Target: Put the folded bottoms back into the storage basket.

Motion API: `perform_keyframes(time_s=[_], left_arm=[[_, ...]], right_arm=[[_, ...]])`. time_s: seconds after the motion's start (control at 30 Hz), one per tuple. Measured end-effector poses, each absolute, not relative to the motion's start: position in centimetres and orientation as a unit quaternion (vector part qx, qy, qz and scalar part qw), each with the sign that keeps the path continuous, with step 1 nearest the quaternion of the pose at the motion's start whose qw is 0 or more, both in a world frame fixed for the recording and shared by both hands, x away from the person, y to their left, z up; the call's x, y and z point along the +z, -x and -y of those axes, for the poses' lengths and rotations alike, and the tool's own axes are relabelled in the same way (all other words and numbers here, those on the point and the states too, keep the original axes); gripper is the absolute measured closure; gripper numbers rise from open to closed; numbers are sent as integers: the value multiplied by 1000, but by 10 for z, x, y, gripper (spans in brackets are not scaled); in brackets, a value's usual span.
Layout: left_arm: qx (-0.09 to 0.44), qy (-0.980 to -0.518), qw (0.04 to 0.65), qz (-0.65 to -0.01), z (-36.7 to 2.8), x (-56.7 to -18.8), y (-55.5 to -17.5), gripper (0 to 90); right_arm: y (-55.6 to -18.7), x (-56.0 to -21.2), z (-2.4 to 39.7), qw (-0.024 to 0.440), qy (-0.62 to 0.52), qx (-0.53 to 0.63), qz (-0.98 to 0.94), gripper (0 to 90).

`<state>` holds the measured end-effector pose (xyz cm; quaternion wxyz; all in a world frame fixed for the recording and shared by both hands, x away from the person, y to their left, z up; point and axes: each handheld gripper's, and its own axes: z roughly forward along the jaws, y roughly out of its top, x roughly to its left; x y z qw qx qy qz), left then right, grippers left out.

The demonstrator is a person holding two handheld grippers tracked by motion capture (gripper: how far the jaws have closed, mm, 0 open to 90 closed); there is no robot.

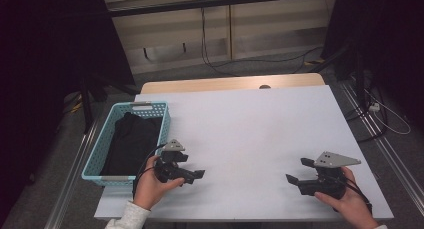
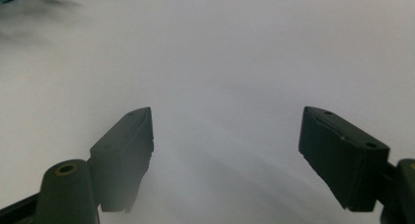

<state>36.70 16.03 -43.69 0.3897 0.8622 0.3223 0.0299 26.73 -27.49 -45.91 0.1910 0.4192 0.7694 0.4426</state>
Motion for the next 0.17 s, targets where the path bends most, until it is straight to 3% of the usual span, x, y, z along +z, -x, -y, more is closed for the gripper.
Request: perform_keyframes(time_s=[0.17], left_arm=[[29, -862, 391, -322, -160, -437, -367, 98]], right_arm=[[-268, -459, 275, 189, -420, 443, -769, 202]])
